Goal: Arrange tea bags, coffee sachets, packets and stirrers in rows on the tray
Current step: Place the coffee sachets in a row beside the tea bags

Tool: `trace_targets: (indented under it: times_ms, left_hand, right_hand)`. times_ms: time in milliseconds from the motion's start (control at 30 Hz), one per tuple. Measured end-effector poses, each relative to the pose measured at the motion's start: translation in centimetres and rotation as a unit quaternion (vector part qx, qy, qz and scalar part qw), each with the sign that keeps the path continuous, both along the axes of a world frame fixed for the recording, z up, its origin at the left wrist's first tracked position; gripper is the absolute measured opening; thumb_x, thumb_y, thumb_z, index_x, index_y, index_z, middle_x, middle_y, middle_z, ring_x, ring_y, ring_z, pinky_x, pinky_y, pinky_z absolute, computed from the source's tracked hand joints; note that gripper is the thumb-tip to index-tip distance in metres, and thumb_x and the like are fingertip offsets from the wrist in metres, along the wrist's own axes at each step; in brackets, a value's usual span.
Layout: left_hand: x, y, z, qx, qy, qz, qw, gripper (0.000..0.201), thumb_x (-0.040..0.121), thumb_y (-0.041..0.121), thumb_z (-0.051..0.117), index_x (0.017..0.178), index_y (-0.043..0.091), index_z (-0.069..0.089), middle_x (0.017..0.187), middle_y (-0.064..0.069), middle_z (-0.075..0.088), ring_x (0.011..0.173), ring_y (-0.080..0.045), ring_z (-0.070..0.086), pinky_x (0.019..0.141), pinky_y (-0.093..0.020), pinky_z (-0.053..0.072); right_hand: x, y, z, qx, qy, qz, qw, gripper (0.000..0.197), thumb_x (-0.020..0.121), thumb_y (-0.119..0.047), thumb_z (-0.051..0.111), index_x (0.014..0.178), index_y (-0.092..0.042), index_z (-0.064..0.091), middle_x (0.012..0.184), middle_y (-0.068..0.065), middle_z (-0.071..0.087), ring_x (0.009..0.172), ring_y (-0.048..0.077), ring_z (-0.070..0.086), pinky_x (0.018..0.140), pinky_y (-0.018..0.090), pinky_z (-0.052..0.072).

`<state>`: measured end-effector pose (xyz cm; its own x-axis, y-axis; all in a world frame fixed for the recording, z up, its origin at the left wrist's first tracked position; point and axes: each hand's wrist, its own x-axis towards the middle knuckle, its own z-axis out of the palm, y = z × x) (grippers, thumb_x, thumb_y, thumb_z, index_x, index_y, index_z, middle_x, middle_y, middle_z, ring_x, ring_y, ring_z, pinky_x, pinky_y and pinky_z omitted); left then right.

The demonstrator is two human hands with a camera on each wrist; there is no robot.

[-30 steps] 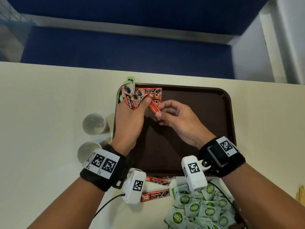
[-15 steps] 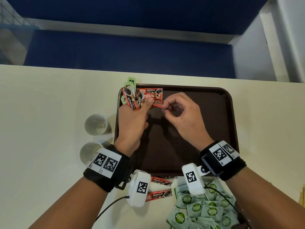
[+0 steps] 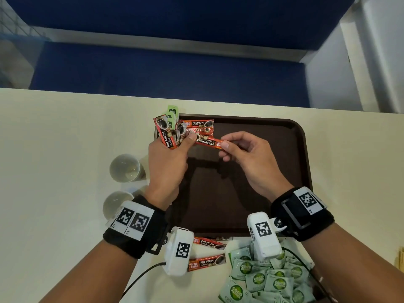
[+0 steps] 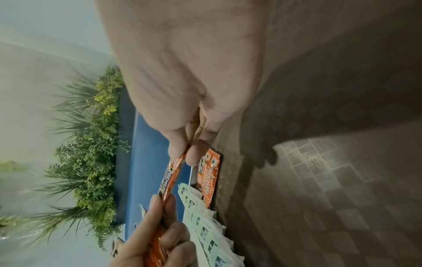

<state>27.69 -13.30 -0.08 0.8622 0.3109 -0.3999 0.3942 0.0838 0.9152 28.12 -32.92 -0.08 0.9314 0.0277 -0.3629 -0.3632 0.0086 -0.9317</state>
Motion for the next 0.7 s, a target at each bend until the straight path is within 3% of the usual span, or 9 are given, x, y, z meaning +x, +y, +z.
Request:
trace_targets:
  times_ms: [67,133,167,267,333,433,500,567,700]
  left_hand:
    - [-0.1,0.0,0.2,0.009,-0.001,-0.006,1.000,0.029,0.097,0.031,0.081,0.117,0.012,0.076,0.069,-0.002,0.067,0.058,-0.009,0.062,0.060,-0.035,0.049]
    - [-0.3,0.0,0.3,0.011,0.003,-0.021,1.000,0.033,0.097,0.031,0.081,0.121,0.008,0.075,0.084,-0.012,0.070,0.065,-0.026,0.067,0.060,-0.049,0.054]
    - [-0.5,-0.1,0.3,0.009,0.011,-0.034,0.999,0.033,0.098,0.030,0.080,0.122,0.007,0.074,0.080,-0.010,0.071,0.064,-0.026,0.066,0.056,-0.046,0.055]
    - [-1.0,0.1,0.1,0.010,0.039,-0.077,0.996,0.023,0.099,0.030,0.078,0.114,0.012,0.075,0.063,0.011,0.069,0.051,-0.003,0.057,0.046,-0.021,0.043]
    - [-1.1,0.5,0.0,0.031,0.022,-0.069,0.997,0.018,0.099,0.035,0.078,0.109,0.019,0.077,0.070,0.014,0.073,0.054,0.001,0.060,0.055,-0.020,0.046]
    - [-0.5,1.2,0.4,0.063,-0.006,-0.095,0.993,0.018,0.096,0.043,0.080,0.105,0.028,0.080,0.086,0.011,0.080,0.064,0.001,0.065,0.066,-0.028,0.048]
    - [-0.2,1.0,0.7,0.063,0.000,-0.171,0.983,0.012,0.095,0.039,0.082,0.100,0.029,0.079,0.079,0.016,0.077,0.060,0.005,0.063,0.061,-0.024,0.045]
    - [0.0,0.5,1.0,0.068,0.002,-0.215,0.974,0.007,0.094,0.033,0.084,0.097,0.030,0.078,0.070,0.019,0.073,0.053,0.007,0.060,0.057,-0.021,0.041]
    - [-0.3,0.0,0.8,0.010,-0.026,-0.109,0.994,0.010,0.094,0.028,0.084,0.102,0.025,0.078,0.076,0.013,0.076,0.061,0.004,0.065,0.054,-0.013,0.045]
  right_hand:
    - [0.1,-0.2,0.0,0.023,0.008,-0.011,1.000,0.018,0.099,-0.005,0.072,0.117,-0.002,0.075,0.105,0.015,0.078,0.089,0.020,0.075,0.084,0.029,0.062]
    - [0.2,-0.2,-0.1,0.057,0.017,-0.035,0.998,0.021,0.099,-0.002,0.070,0.120,0.000,0.073,0.104,0.013,0.077,0.089,0.019,0.073,0.084,0.027,0.062]
    - [0.3,-0.2,-0.2,0.080,0.022,-0.053,0.995,0.023,0.099,-0.001,0.070,0.122,0.001,0.071,0.103,0.012,0.076,0.089,0.018,0.072,0.084,0.026,0.062]
    - [0.9,-0.5,-0.4,0.110,0.012,-0.092,0.990,0.025,0.099,0.001,0.069,0.124,0.001,0.069,0.101,0.009,0.075,0.089,0.017,0.069,0.083,0.025,0.060]
    - [1.7,-1.0,0.0,0.011,-0.030,-0.042,0.999,0.021,0.100,-0.002,0.070,0.121,-0.004,0.070,0.102,0.008,0.076,0.091,0.015,0.070,0.083,0.025,0.058]
    - [2.8,-1.4,1.1,-0.128,-0.072,0.099,0.984,0.018,0.100,-0.008,0.073,0.117,-0.013,0.069,0.100,0.003,0.076,0.091,0.012,0.072,0.081,0.024,0.057]
    - [3.4,-0.9,1.8,-0.130,-0.072,0.163,0.975,0.022,0.099,-0.008,0.074,0.119,-0.012,0.067,0.099,0.004,0.077,0.092,0.015,0.074,0.081,0.026,0.058]
    - [3.6,-0.2,1.9,-0.112,-0.078,0.168,0.976,0.028,0.097,-0.008,0.077,0.123,-0.010,0.065,0.101,0.009,0.078,0.096,0.021,0.076,0.086,0.031,0.062]
    - [2.7,1.1,1.4,0.004,-0.015,0.079,0.997,0.032,0.094,-0.015,0.081,0.122,-0.005,0.070,0.110,0.015,0.078,0.097,0.023,0.075,0.093,0.037,0.061]
